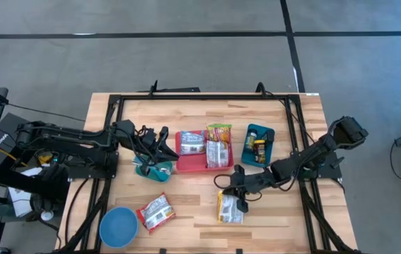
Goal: Pick & Place Food Item
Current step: Put the yellow noodle pack into the red bin
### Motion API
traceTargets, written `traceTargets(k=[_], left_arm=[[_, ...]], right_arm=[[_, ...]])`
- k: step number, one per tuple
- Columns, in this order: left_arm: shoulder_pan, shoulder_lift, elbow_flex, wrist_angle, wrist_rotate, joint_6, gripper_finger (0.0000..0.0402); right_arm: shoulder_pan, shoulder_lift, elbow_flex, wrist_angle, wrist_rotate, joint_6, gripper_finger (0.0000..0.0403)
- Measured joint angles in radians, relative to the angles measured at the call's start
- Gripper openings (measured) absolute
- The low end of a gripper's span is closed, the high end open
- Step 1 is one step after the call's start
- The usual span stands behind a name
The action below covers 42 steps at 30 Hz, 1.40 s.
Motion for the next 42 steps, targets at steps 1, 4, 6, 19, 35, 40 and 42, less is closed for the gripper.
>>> traceTargets(k=[1, 4, 6, 19, 35, 40, 42], left_arm=[[0.0, 0.0, 0.0, 0.0, 0.0, 0.0, 0.0032], [0.0, 0.0, 0.0, 0.0, 0.0, 0.0, 0.0032], [0.0, 0.0, 0.0, -0.001, 0.0, 0.0, 0.0032], [0.0, 0.0, 0.0, -0.002, 0.0, 0.0, 0.0032], [0.0, 0.0, 0.0, -0.003, 0.0, -0.003, 0.0032], [0.0, 0.0, 0.0, -0.003, 0.0, -0.003, 0.0032], [0.0, 0.0, 0.0, -0.003, 0.0, -0.003, 0.0032]], right_arm=[[0.0, 0.0, 0.005, 0.0, 0.002, -0.012, 0.0], [0.0, 0.0, 0.02, -0.002, 0.024, -0.045, 0.0], [0.0, 0.0, 0.032, -0.002, 0.032, -0.065, 0.0], [0.002, 0.0, 0.121, -0.057, 0.112, -0.177, 0.0], [0.002, -0.011, 0.216, -0.147, 0.238, -0.286, 0.0], [0.002, -0.011, 0.234, -0.146, 0.261, -0.314, 0.0], [0.002, -0.011, 0.244, -0.15, 0.28, -0.335, 0.0]])
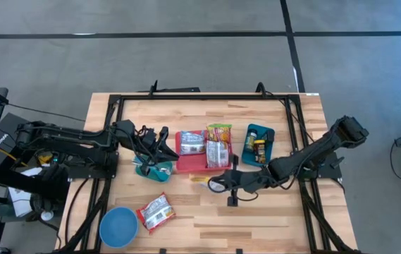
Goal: Pick & Place Food Item
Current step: Put the yellow noodle pack into the red bin
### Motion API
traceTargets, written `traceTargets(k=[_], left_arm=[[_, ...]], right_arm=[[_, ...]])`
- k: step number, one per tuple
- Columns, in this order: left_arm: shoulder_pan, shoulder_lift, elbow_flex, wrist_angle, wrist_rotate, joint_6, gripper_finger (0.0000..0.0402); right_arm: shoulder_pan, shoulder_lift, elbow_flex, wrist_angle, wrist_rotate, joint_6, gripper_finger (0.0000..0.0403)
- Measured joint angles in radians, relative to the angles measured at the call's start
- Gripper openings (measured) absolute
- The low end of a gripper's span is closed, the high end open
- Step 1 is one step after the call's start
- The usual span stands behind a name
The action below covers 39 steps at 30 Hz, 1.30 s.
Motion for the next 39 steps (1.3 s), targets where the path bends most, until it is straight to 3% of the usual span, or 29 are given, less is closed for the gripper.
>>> traceTargets(k=[23, 39], left_arm=[[0.0, 0.0, 0.0, -0.008, 0.0, 0.0, 0.0032], [0.0, 0.0, 0.0, -0.007, 0.0, 0.0, 0.0032]], right_arm=[[-0.13, 0.0, 0.145, -0.035, 0.031, -0.208, 0.0], [-0.223, -0.008, 0.161, -0.062, 0.027, -0.235, 0.0]])
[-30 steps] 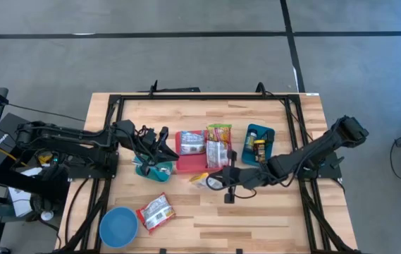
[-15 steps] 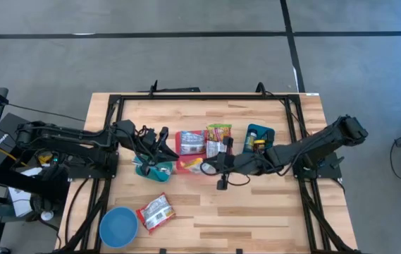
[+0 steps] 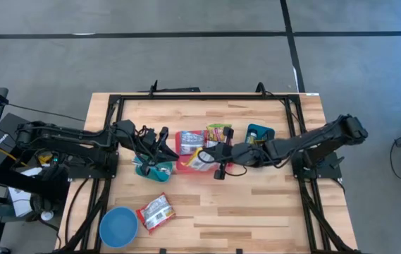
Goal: Pick & Place Food Item
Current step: Put the yellow noodle pack into the red bin
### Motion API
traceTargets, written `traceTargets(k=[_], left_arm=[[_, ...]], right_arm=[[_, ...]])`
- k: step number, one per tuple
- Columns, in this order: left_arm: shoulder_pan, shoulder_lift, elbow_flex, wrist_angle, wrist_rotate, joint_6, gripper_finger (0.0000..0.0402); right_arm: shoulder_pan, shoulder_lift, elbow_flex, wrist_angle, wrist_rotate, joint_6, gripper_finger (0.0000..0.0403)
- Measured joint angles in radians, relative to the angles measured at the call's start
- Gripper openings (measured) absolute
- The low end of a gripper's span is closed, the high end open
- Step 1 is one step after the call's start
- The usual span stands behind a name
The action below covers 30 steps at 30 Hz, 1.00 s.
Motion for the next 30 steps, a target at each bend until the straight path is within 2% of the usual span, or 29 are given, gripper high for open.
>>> traceTargets(k=[9, 13, 30], left_arm=[[0.0, 0.0, 0.0, 0.0, 0.0, 0.0, 0.0032], [0.0, 0.0, 0.0, 0.0, 0.0, 0.0, 0.0032], [0.0, 0.0, 0.0, 0.0, 0.0, 0.0, 0.0032]], right_arm=[[-0.027, -0.011, 0.001, -0.002, -0.012, -0.009, 0.0], [-0.046, -0.011, 0.001, 0.0, -0.077, 0.0, 0.0], [-0.115, 0.05, -0.001, -0.003, -0.216, 0.001, 0.0]])
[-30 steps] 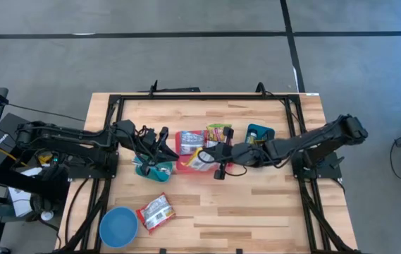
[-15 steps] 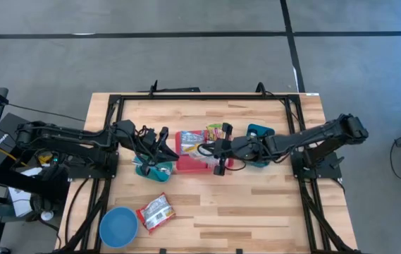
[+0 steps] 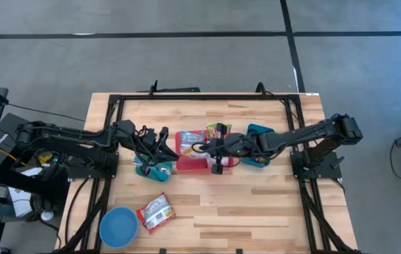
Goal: Pick & Place Food Item
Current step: Put the yellow noodle pack into the red bin
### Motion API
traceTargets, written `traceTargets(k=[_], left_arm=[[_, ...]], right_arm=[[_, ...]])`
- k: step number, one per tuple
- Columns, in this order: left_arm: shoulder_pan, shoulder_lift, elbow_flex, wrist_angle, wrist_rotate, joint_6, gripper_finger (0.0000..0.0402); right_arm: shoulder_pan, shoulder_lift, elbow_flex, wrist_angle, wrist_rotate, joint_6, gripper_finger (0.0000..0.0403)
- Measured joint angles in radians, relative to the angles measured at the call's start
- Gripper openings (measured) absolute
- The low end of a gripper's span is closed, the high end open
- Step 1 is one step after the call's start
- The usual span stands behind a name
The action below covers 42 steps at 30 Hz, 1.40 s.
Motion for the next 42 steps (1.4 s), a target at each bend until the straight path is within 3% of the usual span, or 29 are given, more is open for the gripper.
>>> traceTargets(k=[10, 25, 42], left_arm=[[0.0, 0.0, 0.0, 0.0, 0.0, 0.0, 0.0032], [0.0, 0.0, 0.0, 0.001, 0.0, 0.001, 0.0032], [0.0, 0.0, 0.0, 0.001, 0.0, 0.003, 0.0032]], right_arm=[[-0.01, -0.001, 0.0, -0.008, -0.122, 0.0, 0.0], [-0.071, 0.112, 0.0, 0.058, -0.17, 0.0, 0.0], [-0.144, 0.115, 0.001, 0.113, -0.241, -0.025, 0.0]])
